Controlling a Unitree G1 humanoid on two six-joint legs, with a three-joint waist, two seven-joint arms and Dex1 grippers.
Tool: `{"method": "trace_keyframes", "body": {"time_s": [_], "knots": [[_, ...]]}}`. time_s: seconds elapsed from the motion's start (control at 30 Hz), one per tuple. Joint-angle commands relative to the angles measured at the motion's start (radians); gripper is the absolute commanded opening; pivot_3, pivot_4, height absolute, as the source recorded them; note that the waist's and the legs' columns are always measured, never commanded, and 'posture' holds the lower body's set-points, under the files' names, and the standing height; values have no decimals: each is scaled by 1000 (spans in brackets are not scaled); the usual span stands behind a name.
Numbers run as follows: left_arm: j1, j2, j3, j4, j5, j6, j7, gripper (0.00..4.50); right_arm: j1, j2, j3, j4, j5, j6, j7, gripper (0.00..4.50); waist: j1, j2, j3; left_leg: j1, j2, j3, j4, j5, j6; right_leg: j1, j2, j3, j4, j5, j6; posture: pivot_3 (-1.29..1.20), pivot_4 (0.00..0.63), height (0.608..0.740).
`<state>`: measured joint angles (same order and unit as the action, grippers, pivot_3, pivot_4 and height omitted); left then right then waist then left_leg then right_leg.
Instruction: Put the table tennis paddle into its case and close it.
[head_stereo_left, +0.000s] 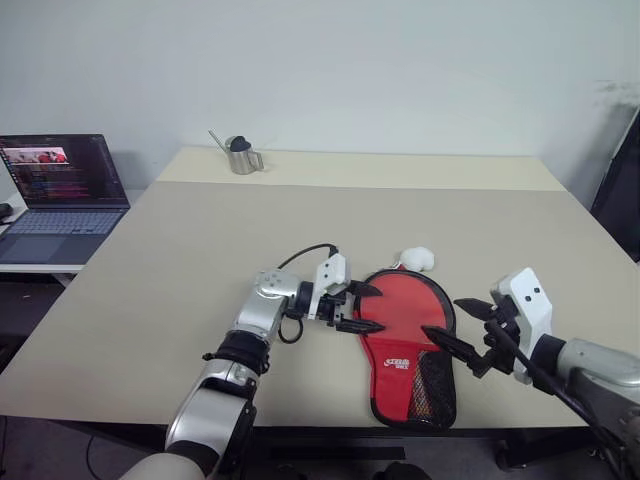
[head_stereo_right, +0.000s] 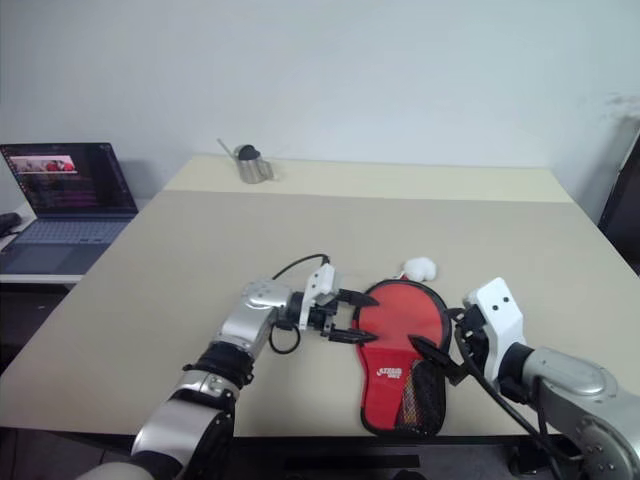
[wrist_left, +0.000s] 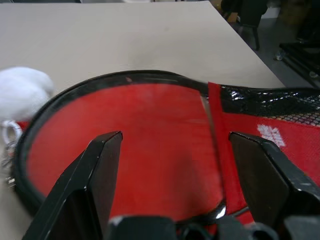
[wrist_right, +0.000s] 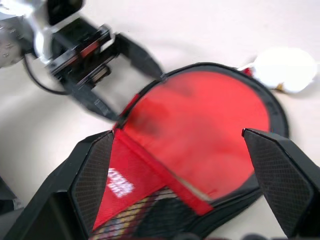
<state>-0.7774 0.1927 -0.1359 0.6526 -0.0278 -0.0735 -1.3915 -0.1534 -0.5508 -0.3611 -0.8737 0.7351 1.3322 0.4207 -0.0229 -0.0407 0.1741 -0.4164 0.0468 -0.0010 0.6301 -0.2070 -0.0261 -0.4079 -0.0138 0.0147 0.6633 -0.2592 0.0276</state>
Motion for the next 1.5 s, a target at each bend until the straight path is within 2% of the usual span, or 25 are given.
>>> {"method": "trace_keyframes", "body": {"time_s": [0.03,0.2,0.47,0.6,0.77,1.1,1.33,1.5], "knots": [[-14,-34,-38,-30,24,-65,110,3686,-29,-19,-7,18,19,-25,-6,4500,0,0,0,0,0,0,0,0,0,0,0,0,0,0,0,0,150,740],[-37,-87,-89,59,68,-118,210,3686,-60,13,14,52,17,-42,-41,4500,-1,0,0,0,-1,1,0,0,0,0,0,1,0,0,1,0,150,740],[-29,-87,-115,119,67,-74,229,3686,-167,41,-6,165,20,-41,-93,4500,-6,1,0,1,0,0,0,0,0,0,1,1,1,0,1,0,150,740],[-21,-89,-126,116,69,-81,235,3686,-260,37,52,272,-23,-71,-106,4500,-6,2,0,1,0,1,0,0,0,0,0,1,0,0,1,0,150,740],[-1,-89,-142,87,69,-81,227,3686,-406,53,160,531,-140,-210,-104,4500,-6,3,-1,1,0,1,0,0,0,0,1,1,1,0,1,0,150,740],[26,-79,-153,35,60,-53,231,3686,-592,153,312,1043,-341,-550,-29,4500,-7,5,-1,1,0,2,-1,0,1,0,1,2,0,1,0,0,150,740],[35,-76,-156,12,58,-40,243,3686,-730,188,334,1475,-469,-814,6,4500,-7,5,-1,1,0,2,-1,0,1,0,1,2,1,1,-1,0,150,740],[42,-67,-159,-5,59,-32,245,3686,-795,205,333,1704,-530,-933,9,4500,-7,6,0,1,0,3,-1,0,1,0,1,2,0,2,-3,0,150,740]]}}
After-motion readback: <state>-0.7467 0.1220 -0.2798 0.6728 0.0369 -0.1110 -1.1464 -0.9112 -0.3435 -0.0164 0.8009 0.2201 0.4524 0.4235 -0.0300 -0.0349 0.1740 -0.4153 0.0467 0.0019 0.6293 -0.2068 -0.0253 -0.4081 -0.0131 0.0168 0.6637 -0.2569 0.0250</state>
